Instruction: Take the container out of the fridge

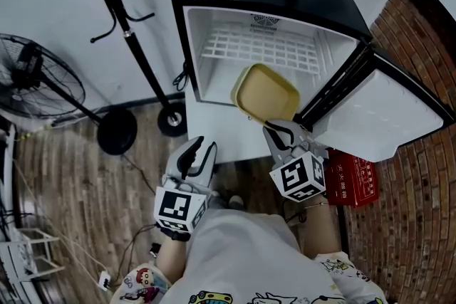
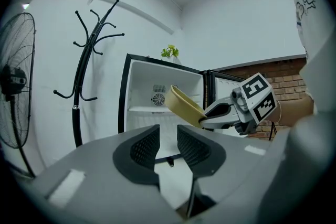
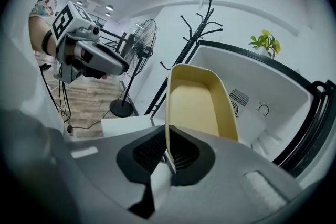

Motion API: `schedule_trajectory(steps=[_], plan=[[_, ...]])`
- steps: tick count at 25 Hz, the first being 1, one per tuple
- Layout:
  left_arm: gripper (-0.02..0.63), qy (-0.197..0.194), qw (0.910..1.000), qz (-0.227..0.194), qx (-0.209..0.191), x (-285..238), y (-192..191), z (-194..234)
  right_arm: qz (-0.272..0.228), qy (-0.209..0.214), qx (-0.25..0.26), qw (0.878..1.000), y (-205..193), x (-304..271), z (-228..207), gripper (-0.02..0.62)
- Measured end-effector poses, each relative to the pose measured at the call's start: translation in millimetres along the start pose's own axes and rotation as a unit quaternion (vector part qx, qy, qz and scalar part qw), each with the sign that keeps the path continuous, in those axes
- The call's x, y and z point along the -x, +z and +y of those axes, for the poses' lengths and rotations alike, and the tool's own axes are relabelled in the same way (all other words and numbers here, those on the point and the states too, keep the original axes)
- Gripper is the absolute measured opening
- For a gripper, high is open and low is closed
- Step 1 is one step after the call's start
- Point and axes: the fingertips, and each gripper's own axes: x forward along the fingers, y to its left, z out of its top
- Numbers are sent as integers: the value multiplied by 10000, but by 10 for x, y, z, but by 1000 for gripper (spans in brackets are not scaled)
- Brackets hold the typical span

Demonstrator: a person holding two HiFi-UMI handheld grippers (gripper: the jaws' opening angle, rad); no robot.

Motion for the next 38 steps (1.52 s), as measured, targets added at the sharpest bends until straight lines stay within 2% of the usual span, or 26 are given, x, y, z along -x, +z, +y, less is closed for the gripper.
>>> schedule_trajectory(steps=[6, 12, 24, 27, 33, 38], plan=[[80, 57, 9999, 60, 66, -14, -65, -68, -138, 150, -622, 9979, -141, 100, 133, 11], [58, 15, 9999, 121, 96, -69, -132, -151, -434, 179, -1351, 9897, -266, 195, 182, 11], [9, -25, 9997, 229, 111, -143, -210, -216, -790, 23, -2064, 9753, -346, 338, 183, 9], [0, -61, 9996, 244, 132, -163, -274, -233, -851, 19, -2351, 9682, -403, 347, 208, 9], [-2, -109, 9992, 322, 213, -187, -321, -277, -1159, -60, -3002, 9468, -444, 437, 156, 9], [-2, -103, 9991, 352, 229, -195, -344, -300, -1305, -181, -3326, 9338, -497, 508, 68, 8]])
